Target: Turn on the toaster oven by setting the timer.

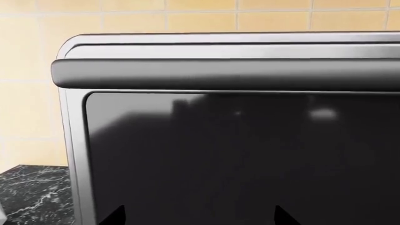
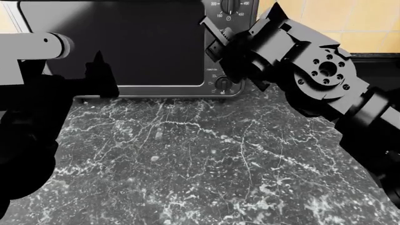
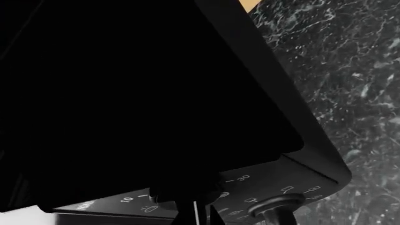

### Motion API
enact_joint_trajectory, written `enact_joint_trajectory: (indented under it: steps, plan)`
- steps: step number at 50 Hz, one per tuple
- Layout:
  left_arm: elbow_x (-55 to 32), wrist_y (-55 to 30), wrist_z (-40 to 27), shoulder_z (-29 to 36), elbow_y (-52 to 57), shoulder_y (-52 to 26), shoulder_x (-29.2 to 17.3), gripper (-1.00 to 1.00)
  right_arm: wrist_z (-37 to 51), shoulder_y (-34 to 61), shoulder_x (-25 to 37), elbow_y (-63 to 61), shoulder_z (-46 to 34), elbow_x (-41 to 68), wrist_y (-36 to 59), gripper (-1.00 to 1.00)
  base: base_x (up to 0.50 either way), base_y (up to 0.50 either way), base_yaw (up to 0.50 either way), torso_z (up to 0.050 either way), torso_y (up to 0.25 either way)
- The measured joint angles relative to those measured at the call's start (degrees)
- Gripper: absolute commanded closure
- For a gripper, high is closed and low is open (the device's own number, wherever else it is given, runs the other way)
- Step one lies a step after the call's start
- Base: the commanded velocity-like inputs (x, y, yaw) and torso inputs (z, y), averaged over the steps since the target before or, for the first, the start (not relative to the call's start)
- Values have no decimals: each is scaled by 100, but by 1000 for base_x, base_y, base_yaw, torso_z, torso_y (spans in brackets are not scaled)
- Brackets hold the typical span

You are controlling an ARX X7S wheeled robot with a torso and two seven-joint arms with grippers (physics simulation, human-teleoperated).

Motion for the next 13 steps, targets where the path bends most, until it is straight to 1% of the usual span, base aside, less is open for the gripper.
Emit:
enact_joint_trajectory:
  steps: [13]
  plan:
    - [140, 91, 74, 139, -142, -77, 31, -100, -76, -74, 24, 41, 156, 166, -13, 100, 11, 5, 10, -2, 0]
